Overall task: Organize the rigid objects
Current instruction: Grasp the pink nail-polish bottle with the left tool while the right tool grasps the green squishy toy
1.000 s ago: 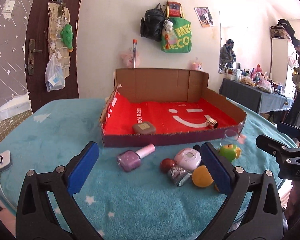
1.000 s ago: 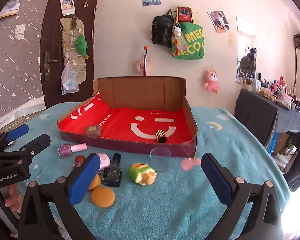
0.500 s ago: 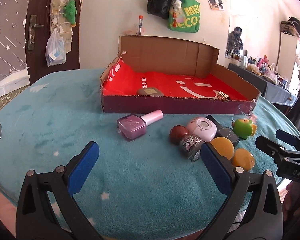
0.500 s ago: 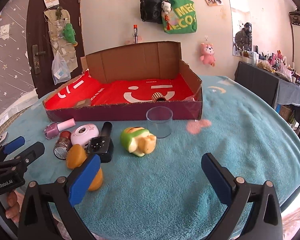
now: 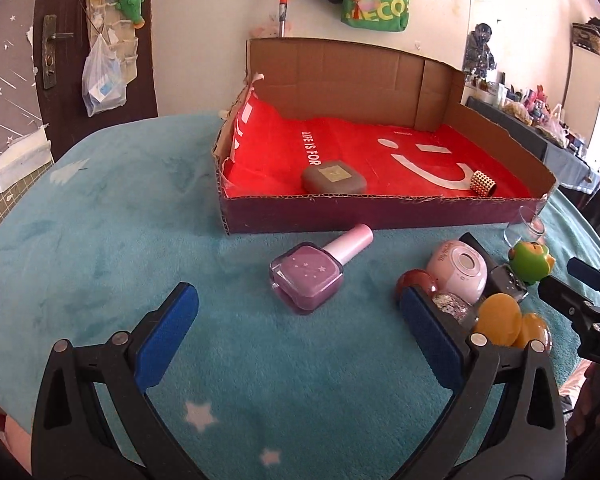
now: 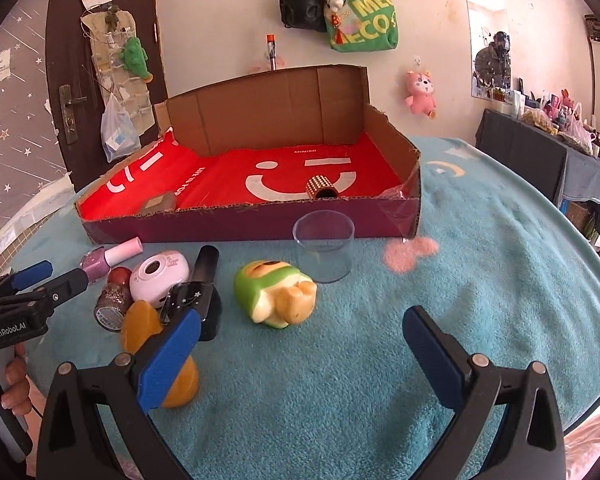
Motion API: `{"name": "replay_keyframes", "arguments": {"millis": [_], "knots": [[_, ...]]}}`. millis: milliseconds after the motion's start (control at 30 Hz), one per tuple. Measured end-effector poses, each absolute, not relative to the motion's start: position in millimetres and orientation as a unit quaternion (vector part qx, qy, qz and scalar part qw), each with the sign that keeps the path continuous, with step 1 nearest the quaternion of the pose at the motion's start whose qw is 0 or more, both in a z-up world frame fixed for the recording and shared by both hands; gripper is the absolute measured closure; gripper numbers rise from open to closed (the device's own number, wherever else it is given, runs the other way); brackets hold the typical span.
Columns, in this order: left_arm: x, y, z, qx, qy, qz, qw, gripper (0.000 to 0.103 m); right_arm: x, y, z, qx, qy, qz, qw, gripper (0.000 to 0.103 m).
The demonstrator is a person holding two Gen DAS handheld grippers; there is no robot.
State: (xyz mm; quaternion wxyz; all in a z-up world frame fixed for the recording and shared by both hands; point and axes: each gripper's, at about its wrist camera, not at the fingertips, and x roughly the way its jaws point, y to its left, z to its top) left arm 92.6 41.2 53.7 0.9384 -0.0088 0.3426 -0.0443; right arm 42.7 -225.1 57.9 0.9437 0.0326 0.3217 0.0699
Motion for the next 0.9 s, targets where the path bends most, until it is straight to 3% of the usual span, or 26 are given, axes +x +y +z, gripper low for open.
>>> {"name": "replay_keyframes", "arguments": {"millis": [133, 633, 767, 833, 900], "knots": [[109.0, 45.1, 50.1, 0.001, 0.368, -0.050, 0.928, 0.015, 54.9, -223.1, 56.7, 0.034, 0.335, 0.072, 0.939, 0.000], [141.8, 34.6, 48.3, 0.042, 0.423, -0.106, 0.899, 0.045, 82.8, -228.2, 50.9, 0.055, 0.375, 0.080, 0.922, 0.014], [141.3, 31.6, 49.0, 0.042, 0.422, -0.124, 0.897, 0.059, 84.1, -226.1, 51.1, 0.054, 0.374, 0.094, 0.921, 0.029], [138.5, 29.1, 49.2, 0.050, 0.418, -0.120, 0.899, 0.060, 82.7, -224.4, 52.5, 0.063, 0.370, 0.116, 0.920, 0.052], [136.0, 28.6, 50.3, 0.049, 0.417, -0.119, 0.900, 0.062, 81.7, -220.3, 53.8, 0.058, 0.370, 0.120, 0.920, 0.051]]}}
